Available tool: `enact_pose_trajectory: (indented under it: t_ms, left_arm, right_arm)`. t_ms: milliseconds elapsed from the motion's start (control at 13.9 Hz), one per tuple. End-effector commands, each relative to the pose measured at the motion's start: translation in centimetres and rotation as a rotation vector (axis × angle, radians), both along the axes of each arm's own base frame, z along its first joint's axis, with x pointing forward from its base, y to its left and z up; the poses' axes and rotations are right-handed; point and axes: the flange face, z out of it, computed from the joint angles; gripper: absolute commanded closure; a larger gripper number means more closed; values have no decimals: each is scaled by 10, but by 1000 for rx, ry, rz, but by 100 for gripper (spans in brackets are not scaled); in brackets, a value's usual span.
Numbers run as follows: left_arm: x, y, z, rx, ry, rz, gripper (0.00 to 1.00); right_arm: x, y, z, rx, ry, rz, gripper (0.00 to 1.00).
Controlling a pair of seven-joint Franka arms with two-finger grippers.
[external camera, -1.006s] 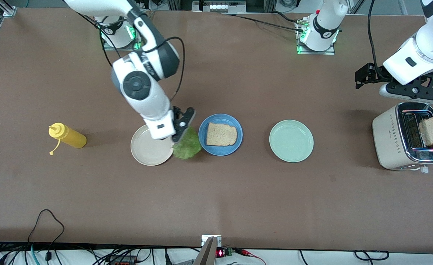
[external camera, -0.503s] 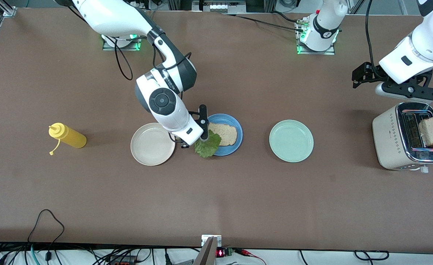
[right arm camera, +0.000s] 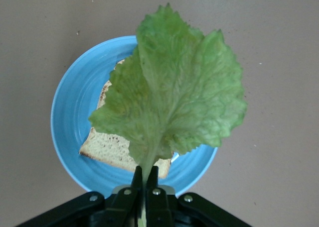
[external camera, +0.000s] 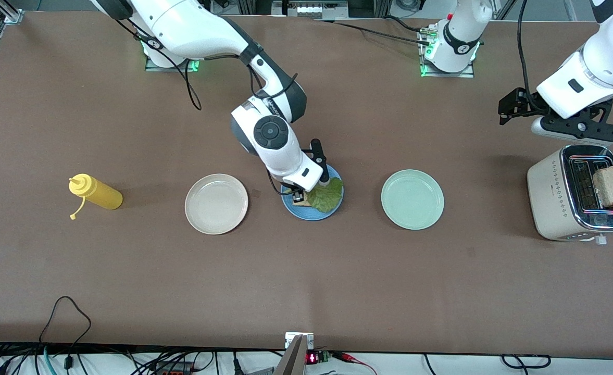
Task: Make sandwich in blue plate with both arms
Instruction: 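Lift the lettuce leaf and carry it over the bread on the blue plate, then lower the lettuce onto the bread and open the right gripper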
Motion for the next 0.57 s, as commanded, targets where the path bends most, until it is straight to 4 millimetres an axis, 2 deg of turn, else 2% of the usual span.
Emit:
enact_pose_trajectory:
  t_ms: [0,216,503]
  left_arm:
    - [2,-2,4,-13,2,4,0]
    - [2,-2,4,-13,2,4,0]
    - [2,-2,4,-13,2,4,0]
  right_arm:
    - [9,0,-16,-7,-6,-9,100]
    - [7,-1,-32,-36,-6,8,100]
    - [-4,11,-38,-47,-4,34,100]
